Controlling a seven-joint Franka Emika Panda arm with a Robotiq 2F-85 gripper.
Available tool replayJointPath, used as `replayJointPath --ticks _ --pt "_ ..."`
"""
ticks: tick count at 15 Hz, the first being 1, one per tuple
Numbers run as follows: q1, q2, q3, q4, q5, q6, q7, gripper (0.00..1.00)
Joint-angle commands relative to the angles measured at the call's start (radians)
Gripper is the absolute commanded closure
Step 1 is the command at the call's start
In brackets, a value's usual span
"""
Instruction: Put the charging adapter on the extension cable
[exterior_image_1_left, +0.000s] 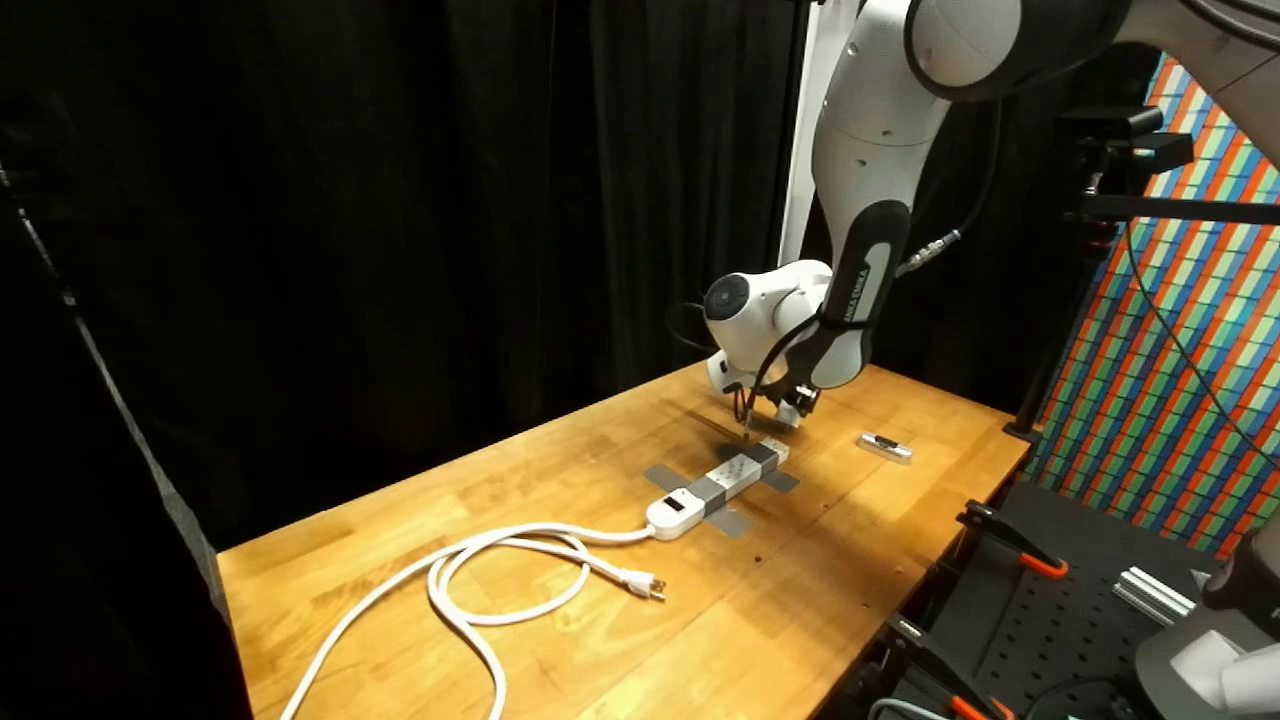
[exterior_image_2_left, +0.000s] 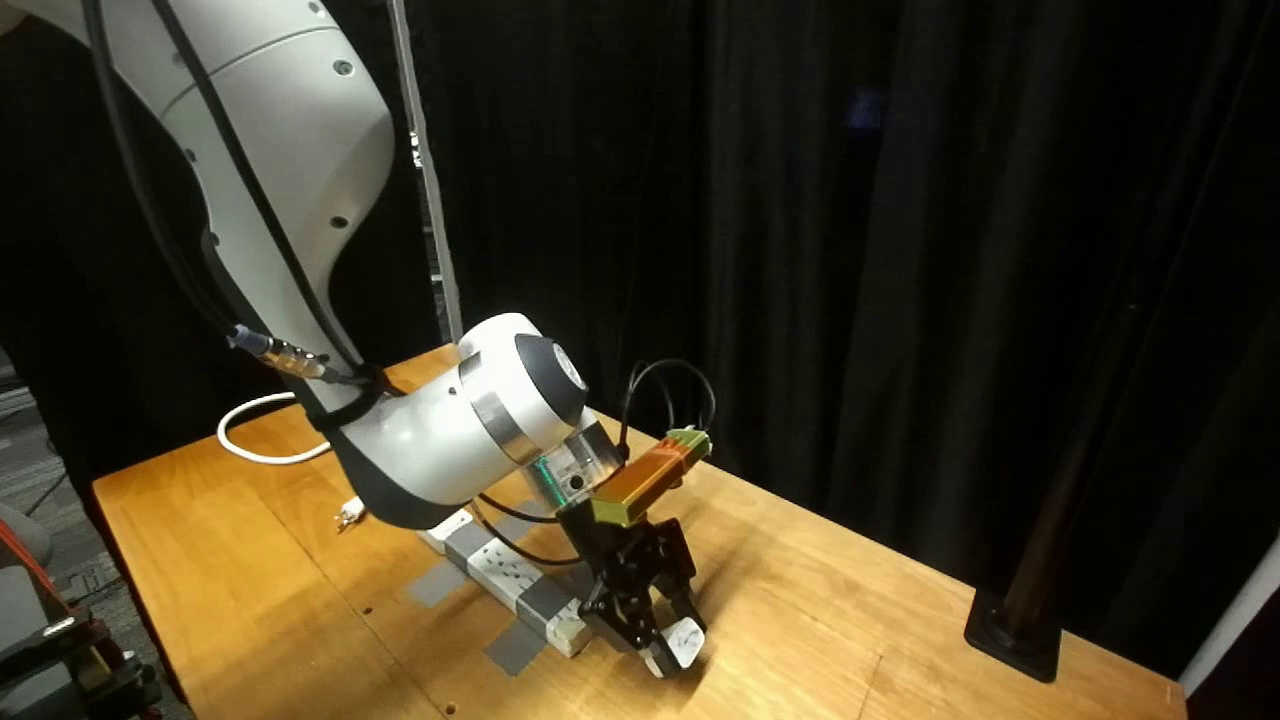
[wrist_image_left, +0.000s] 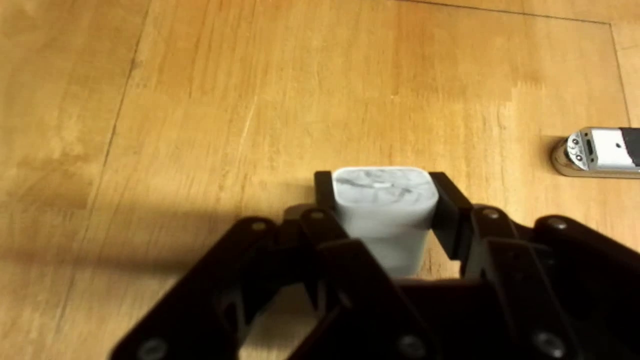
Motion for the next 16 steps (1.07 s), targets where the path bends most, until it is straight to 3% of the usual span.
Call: replayJointPath --ticks 1,6,16 --pt "-0.096 -0.085 0.119 -0.059 -0.080 -0.045 0.010 0.77" --pt "-0.159 -0.113 0.214 -0.094 -0.125 -0.073 0.020 0.77" --pt "-0.160 -0.159 0.269 -0.169 -0.244 -0.103 0.099 0.77"
